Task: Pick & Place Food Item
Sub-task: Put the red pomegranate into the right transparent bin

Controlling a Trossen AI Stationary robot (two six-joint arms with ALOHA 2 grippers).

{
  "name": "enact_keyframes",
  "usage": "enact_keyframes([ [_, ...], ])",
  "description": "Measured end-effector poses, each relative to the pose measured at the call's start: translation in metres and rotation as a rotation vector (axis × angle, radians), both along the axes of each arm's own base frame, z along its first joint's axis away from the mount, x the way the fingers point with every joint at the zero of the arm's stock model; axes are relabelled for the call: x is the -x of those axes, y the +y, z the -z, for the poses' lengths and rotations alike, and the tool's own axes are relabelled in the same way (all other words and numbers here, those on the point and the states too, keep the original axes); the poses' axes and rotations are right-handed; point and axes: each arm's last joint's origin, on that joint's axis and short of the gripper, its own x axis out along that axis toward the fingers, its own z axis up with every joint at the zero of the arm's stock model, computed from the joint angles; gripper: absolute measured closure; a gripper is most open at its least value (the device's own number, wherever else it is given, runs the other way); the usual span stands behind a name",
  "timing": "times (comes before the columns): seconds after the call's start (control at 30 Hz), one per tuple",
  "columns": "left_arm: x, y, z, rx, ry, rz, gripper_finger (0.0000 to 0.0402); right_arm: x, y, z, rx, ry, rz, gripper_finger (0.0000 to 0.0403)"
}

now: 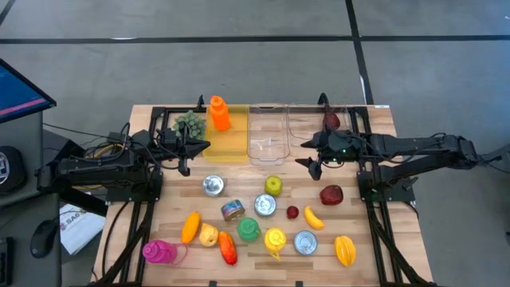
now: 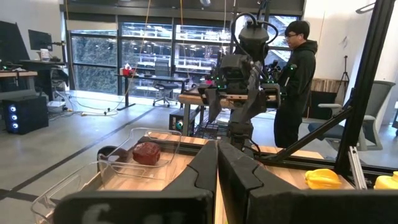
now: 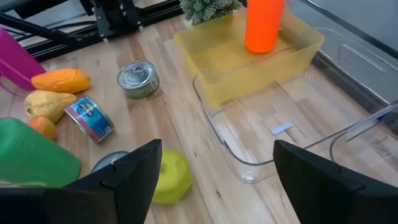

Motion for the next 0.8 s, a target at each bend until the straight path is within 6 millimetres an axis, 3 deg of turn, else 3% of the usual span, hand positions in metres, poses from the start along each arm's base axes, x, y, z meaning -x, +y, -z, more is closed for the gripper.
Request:
enact_keyframes([
  [0.8, -0.0003, 0.0001, 0.0022, 0.01, 0.021, 0.0, 0.0401, -0.0004, -0.0001, -0.0008, 0.003, -0.009, 0.004, 0.0101],
])
